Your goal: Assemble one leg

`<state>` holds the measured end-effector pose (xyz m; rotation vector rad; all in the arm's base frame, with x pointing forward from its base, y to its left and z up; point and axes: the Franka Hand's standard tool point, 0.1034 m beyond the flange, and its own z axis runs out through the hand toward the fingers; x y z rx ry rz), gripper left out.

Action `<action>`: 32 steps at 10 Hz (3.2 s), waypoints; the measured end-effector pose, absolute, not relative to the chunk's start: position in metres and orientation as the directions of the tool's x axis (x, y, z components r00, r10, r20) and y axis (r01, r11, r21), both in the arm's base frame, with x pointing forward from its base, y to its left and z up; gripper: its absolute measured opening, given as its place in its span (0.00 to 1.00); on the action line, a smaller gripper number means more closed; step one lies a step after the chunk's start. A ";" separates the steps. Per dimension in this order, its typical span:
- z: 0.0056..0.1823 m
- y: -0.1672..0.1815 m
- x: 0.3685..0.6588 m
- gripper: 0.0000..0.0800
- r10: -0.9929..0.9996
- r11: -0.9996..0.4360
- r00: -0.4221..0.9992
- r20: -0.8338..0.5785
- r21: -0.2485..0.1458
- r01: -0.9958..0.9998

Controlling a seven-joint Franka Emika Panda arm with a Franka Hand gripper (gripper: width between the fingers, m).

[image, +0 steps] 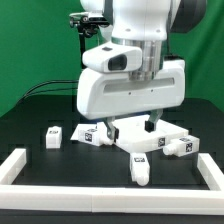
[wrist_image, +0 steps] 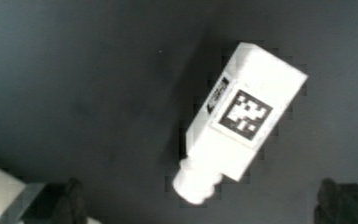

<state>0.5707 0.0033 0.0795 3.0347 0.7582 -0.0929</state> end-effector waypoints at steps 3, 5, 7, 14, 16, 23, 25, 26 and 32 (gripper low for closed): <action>0.052 0.018 0.573 0.81 0.408 -0.913 0.913 -0.024 -0.017 0.408; 0.029 0.017 0.568 0.81 0.400 -0.917 0.916 -0.017 -0.015 0.400; 0.015 0.026 0.563 0.81 0.404 -0.915 0.914 -0.034 -0.023 0.403; 0.017 0.020 0.563 0.36 0.450 -0.893 0.892 -0.031 -0.020 0.450; 0.029 -0.022 0.558 0.36 0.548 -0.836 0.836 -0.036 -0.002 0.548; 0.016 -0.094 0.558 0.36 0.633 -0.773 0.772 -0.056 0.002 0.634; 0.016 -0.094 0.558 0.43 0.633 -0.773 0.772 -0.056 0.002 0.634; 0.016 -0.094 0.558 0.43 0.633 -0.773 0.772 -0.056 0.002 0.635; 0.078 0.000 0.538 0.81 0.568 -0.823 0.823 -0.008 0.030 0.567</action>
Offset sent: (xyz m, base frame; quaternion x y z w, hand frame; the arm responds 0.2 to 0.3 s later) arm -0.0065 -0.0034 -0.0404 -0.0002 0.0483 0.0059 0.9988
